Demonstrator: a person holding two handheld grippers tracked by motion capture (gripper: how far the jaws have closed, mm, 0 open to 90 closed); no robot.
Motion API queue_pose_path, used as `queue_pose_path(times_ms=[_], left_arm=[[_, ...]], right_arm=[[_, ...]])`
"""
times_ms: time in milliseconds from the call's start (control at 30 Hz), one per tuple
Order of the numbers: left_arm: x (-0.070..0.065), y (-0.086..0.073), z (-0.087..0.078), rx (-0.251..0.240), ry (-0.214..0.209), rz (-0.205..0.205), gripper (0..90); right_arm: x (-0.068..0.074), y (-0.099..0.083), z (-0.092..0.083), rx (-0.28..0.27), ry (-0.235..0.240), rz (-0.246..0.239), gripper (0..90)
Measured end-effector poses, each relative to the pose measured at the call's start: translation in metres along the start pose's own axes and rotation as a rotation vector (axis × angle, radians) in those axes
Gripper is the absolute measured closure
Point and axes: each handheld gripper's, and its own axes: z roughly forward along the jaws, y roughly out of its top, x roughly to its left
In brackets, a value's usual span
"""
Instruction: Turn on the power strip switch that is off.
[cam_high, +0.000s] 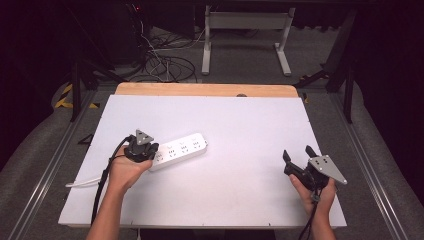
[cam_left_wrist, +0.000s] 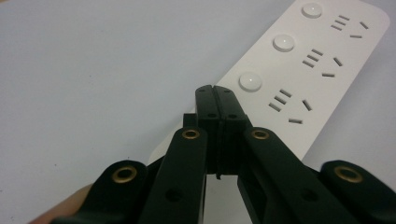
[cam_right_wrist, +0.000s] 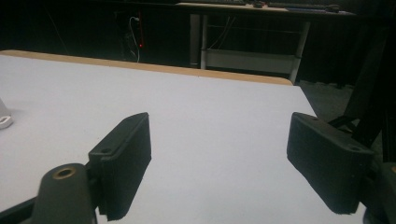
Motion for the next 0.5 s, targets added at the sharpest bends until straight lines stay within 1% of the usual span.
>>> queue_pose_path(times_ms=[100,133,233,300,367,433,500], left_arm=[[-0.001,0.0001,0.0029,0.016,0.007,0.01,90.0],[0.0001,0.0,0.0035,0.02,0.01,0.019,90.0],[0.0009,-0.0005,0.0054,0.026,0.008,0.016,90.0],[0.0003,-0.0002,0.0064,0.023,0.004,0.006,90.0],[0.0015,-0.0003,0.0074,0.021,0.008,0.015,90.0],[0.0019,-0.0001,0.0075,0.025,-0.001,-0.002,90.0],[0.0016,0.0,0.0075,0.026,0.002,-0.002,90.0]], right_arm=[[-0.0004,-0.0003,0.0004,0.001,0.0,0.003,22.3],[-0.0009,-0.0003,0.0003,0.003,-0.001,0.002,22.3],[-0.0015,-0.0006,-0.0001,0.005,-0.002,0.003,22.3],[-0.0018,-0.0007,-0.0003,0.004,-0.002,0.005,22.3],[-0.0019,-0.0007,-0.0004,0.005,-0.003,0.006,22.3],[-0.0018,-0.0008,-0.0003,0.006,-0.003,0.006,22.4],[-0.0015,-0.0009,0.0,0.007,-0.003,0.006,22.4]])
